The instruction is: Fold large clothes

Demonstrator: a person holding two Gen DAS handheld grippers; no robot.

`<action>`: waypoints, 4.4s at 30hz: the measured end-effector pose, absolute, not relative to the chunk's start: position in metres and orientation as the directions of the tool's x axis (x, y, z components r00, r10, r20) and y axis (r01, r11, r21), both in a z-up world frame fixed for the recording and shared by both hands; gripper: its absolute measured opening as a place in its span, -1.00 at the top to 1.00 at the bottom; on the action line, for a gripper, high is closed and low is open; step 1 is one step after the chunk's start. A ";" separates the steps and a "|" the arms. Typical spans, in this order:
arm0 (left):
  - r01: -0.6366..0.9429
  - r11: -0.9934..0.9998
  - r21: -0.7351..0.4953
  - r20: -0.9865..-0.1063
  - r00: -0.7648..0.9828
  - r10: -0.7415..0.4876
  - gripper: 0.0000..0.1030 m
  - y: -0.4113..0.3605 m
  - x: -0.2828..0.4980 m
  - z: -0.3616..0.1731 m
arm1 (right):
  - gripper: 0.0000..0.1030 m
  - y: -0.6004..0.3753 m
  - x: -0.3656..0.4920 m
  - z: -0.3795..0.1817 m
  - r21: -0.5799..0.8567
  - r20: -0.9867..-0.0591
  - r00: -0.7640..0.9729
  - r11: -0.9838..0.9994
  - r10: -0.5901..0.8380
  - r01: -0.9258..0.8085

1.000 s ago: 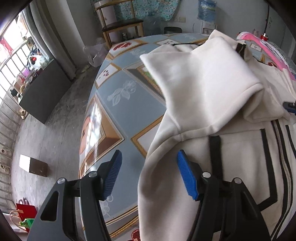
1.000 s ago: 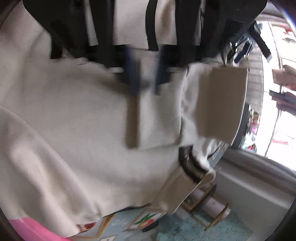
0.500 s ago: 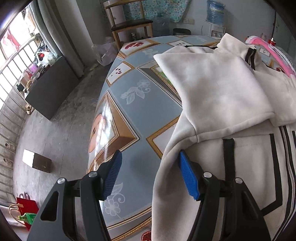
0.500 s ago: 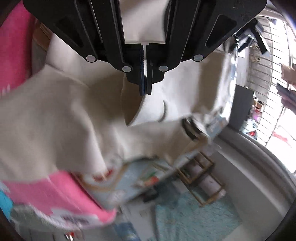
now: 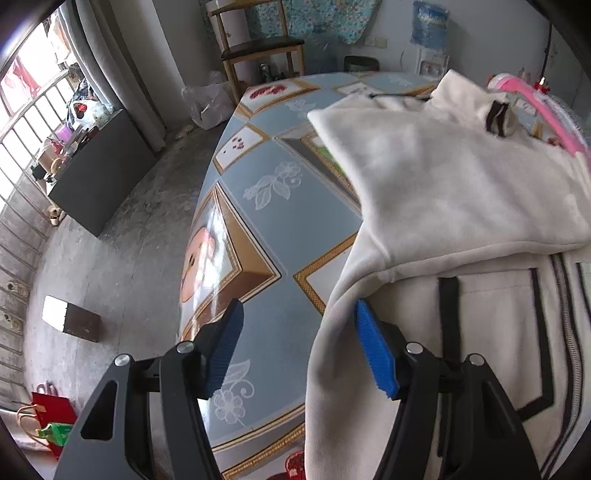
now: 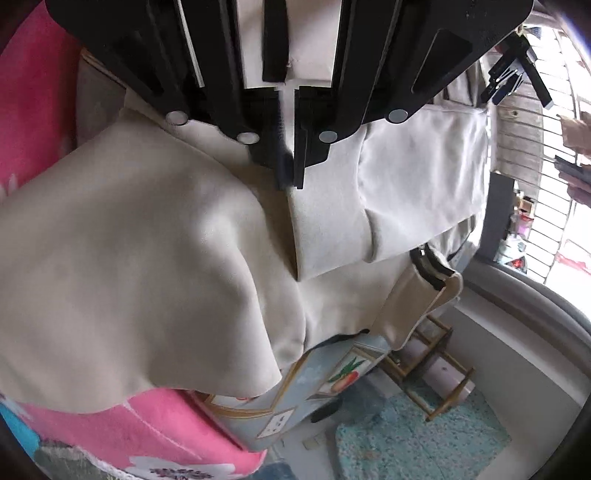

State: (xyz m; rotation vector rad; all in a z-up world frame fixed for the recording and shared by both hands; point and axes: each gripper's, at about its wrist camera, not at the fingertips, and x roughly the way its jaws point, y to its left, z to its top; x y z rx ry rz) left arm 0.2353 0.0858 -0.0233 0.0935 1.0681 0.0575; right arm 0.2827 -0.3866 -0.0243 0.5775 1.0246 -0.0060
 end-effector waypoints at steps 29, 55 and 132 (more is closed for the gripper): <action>-0.046 0.994 -0.100 -0.889 0.452 -0.069 -0.20 0.123 0.188 -0.004 | -0.03 -0.383 0.196 0.012 0.335 -0.796 0.588 0.916 0.148 0.223; -0.076 0.966 -0.248 -0.887 0.419 -0.194 0.43 0.101 0.057 -0.034 | 0.51 -0.352 -0.006 -0.039 0.293 -0.882 0.461 0.884 0.102 0.364; 0.046 0.998 -0.040 -0.875 0.482 -0.057 0.13 0.099 0.155 0.011 | -0.12 -0.290 0.063 -0.022 0.171 -0.883 0.463 0.970 0.074 0.172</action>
